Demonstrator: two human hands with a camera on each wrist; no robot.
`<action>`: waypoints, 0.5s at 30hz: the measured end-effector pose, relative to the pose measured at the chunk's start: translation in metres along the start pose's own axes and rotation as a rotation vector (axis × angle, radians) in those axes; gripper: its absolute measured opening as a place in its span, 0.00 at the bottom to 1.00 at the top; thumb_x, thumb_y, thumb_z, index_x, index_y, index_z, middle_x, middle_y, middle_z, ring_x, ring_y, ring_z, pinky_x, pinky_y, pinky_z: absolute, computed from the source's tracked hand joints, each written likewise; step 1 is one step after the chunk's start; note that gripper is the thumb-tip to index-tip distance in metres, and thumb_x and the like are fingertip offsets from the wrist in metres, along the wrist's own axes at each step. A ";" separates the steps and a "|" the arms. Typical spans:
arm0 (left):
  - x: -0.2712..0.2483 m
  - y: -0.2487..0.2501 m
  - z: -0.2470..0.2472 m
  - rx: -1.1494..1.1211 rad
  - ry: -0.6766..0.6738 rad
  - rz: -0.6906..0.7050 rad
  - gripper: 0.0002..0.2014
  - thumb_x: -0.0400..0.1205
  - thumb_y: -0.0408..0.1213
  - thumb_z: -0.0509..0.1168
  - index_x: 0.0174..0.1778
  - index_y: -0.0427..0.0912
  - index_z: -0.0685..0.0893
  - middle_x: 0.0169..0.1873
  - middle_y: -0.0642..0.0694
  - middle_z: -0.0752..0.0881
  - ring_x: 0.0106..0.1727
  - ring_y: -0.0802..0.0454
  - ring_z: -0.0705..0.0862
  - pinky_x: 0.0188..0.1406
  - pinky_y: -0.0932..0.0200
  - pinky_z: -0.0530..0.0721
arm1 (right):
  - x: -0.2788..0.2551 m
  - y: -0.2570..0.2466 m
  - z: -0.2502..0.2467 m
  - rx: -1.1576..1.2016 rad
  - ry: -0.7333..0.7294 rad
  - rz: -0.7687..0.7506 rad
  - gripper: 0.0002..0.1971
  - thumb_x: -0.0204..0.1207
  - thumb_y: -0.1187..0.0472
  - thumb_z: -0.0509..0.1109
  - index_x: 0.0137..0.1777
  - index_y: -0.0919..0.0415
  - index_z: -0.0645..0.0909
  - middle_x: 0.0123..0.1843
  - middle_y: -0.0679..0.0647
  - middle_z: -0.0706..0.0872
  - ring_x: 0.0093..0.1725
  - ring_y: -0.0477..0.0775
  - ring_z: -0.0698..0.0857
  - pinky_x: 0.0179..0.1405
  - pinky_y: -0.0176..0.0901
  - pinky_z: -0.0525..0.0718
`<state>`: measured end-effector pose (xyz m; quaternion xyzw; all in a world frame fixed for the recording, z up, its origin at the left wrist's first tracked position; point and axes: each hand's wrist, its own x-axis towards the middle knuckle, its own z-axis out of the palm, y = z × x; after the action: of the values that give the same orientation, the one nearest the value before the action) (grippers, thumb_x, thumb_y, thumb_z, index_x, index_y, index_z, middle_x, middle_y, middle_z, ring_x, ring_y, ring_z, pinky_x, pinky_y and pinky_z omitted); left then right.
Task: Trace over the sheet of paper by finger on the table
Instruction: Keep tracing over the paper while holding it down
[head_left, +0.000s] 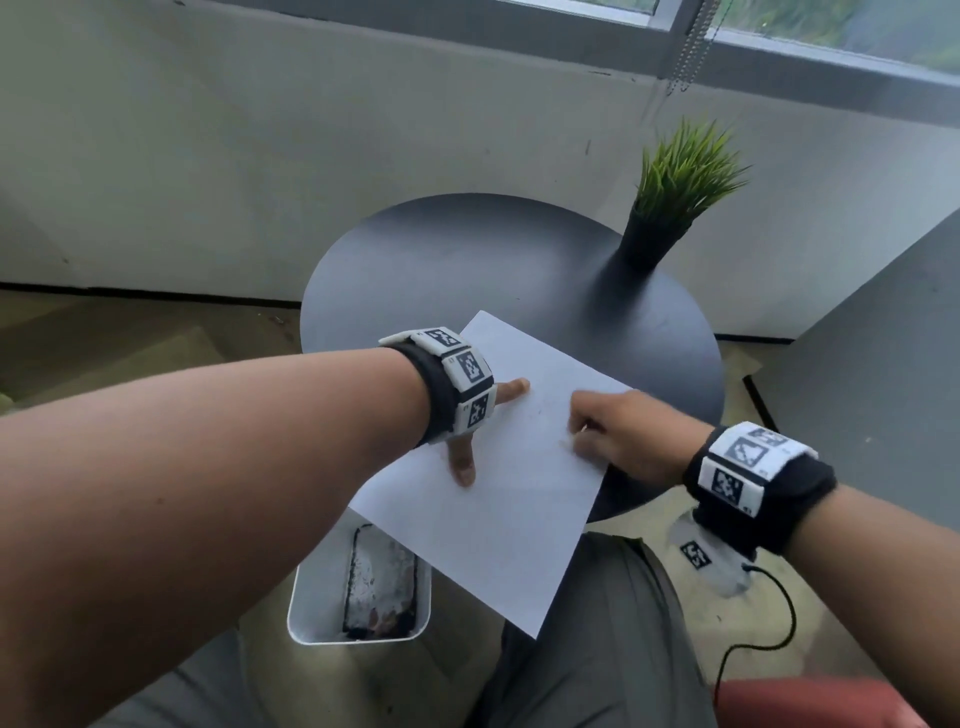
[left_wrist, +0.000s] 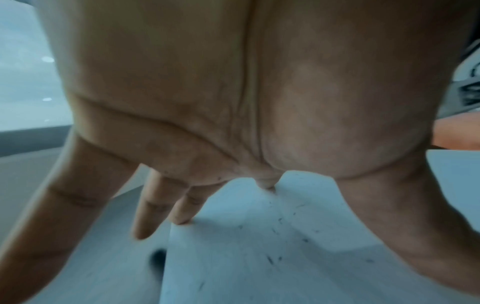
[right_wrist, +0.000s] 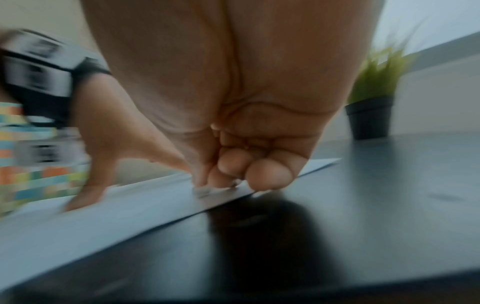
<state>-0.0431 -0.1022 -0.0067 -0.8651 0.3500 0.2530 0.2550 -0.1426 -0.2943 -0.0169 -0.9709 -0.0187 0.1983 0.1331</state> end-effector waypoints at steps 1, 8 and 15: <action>0.000 0.002 -0.001 0.022 0.019 0.018 0.71 0.54 0.77 0.77 0.80 0.76 0.30 0.87 0.34 0.45 0.83 0.25 0.61 0.68 0.20 0.73 | 0.004 0.012 -0.005 0.029 0.056 0.096 0.04 0.77 0.52 0.67 0.46 0.50 0.76 0.44 0.50 0.85 0.48 0.55 0.82 0.50 0.51 0.82; 0.001 0.019 0.006 -0.103 0.076 0.057 0.71 0.59 0.75 0.76 0.89 0.55 0.41 0.89 0.43 0.40 0.87 0.30 0.52 0.80 0.28 0.63 | -0.007 -0.003 0.014 -0.012 0.107 0.020 0.06 0.80 0.51 0.61 0.46 0.51 0.70 0.43 0.54 0.83 0.43 0.60 0.81 0.45 0.53 0.83; -0.005 0.027 0.006 -0.163 0.039 0.091 0.63 0.60 0.75 0.76 0.79 0.83 0.34 0.87 0.39 0.33 0.85 0.22 0.41 0.77 0.18 0.60 | -0.013 0.014 0.002 0.051 0.084 0.096 0.04 0.80 0.52 0.64 0.49 0.51 0.74 0.45 0.54 0.85 0.47 0.58 0.83 0.47 0.49 0.82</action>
<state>-0.0681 -0.1130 -0.0156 -0.8711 0.3720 0.2751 0.1649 -0.1551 -0.3086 -0.0173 -0.9744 0.0385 0.1642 0.1488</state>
